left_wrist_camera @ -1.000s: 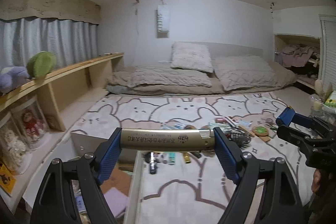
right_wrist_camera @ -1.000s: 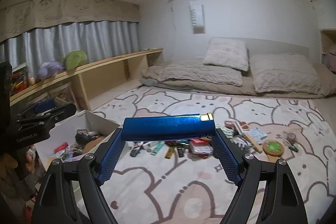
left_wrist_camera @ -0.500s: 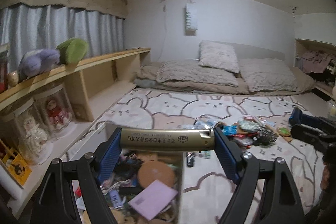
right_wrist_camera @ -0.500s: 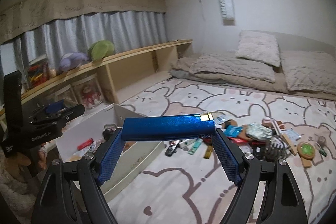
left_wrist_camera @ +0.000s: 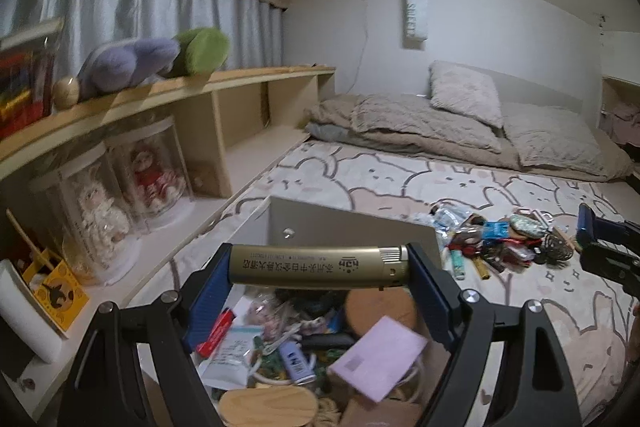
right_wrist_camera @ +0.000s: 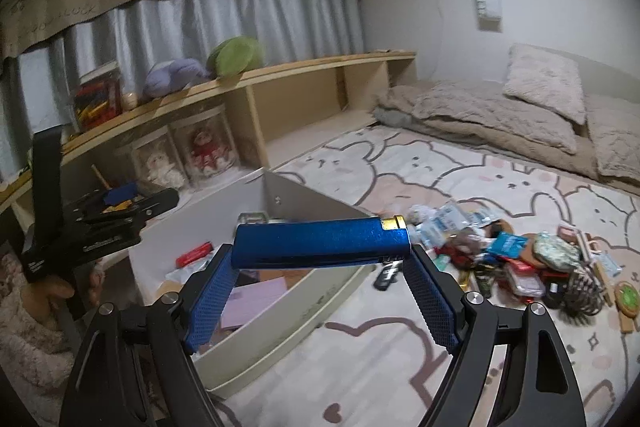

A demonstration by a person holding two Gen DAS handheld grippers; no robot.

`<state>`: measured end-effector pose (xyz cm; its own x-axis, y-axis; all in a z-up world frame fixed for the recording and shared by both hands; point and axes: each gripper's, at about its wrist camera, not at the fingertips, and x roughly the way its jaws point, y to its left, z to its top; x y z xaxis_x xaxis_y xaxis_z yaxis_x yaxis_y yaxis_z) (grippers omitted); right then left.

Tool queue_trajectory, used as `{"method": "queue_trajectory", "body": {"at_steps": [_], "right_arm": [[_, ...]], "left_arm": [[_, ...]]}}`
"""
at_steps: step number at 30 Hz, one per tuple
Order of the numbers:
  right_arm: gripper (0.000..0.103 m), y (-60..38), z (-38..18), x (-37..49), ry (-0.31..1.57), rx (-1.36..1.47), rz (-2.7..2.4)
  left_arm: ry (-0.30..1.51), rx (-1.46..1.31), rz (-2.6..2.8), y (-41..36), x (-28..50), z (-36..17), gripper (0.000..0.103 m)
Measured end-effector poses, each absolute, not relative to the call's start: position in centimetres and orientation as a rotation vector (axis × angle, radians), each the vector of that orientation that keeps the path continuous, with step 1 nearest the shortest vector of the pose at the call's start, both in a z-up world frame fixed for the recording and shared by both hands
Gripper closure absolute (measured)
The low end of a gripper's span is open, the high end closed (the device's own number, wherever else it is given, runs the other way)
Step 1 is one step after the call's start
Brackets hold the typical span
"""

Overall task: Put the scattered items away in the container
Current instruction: 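Move both tools with their lighters over the open white box, then open the left tool to drop the gold lighter into the box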

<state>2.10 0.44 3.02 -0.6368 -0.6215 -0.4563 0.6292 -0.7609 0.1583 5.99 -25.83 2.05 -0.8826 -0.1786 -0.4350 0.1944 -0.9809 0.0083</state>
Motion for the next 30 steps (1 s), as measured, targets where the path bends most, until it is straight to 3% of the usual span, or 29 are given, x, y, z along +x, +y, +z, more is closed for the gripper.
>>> {"method": "queue_trajectory", "body": {"at_steps": [16, 30], "right_arm": [[0.019, -5.6, -0.1, 2.5, 0.139, 0.738, -2.201], [0.019, -9.5, -2.3, 2.5, 0.195, 0.807, -2.097]], "left_arm": [[0.182, 0.845, -2.67, -31.5, 3.4, -4.3, 0.02], [0.22, 0.85, -2.619, -33.3, 3.2, -5.2, 0.02]]}}
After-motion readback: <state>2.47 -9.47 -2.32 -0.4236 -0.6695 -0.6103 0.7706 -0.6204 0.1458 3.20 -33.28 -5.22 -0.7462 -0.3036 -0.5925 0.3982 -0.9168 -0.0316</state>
